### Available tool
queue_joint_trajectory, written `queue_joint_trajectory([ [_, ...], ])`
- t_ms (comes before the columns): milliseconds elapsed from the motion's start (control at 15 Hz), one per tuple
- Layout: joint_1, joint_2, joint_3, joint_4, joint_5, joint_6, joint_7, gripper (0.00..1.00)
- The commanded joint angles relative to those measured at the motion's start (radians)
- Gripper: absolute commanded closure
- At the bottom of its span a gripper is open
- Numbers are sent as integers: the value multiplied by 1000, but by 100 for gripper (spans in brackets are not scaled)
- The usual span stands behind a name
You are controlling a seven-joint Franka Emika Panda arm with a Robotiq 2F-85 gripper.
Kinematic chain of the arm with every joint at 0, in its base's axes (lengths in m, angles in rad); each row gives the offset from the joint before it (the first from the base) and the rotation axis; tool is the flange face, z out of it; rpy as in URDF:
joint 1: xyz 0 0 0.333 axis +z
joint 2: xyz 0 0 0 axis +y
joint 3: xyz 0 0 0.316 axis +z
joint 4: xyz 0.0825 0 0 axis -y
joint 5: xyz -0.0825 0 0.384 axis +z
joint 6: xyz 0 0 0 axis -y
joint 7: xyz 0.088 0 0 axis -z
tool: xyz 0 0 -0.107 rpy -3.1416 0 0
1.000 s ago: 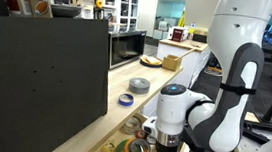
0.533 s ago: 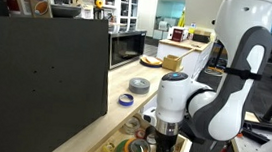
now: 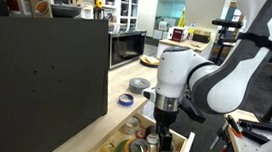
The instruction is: Put the green masking tape in the drawer
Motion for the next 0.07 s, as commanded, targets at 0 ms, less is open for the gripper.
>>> queue_joint_trajectory([
  [0,24,-19,-24,-2,17,-12,-12,0],
])
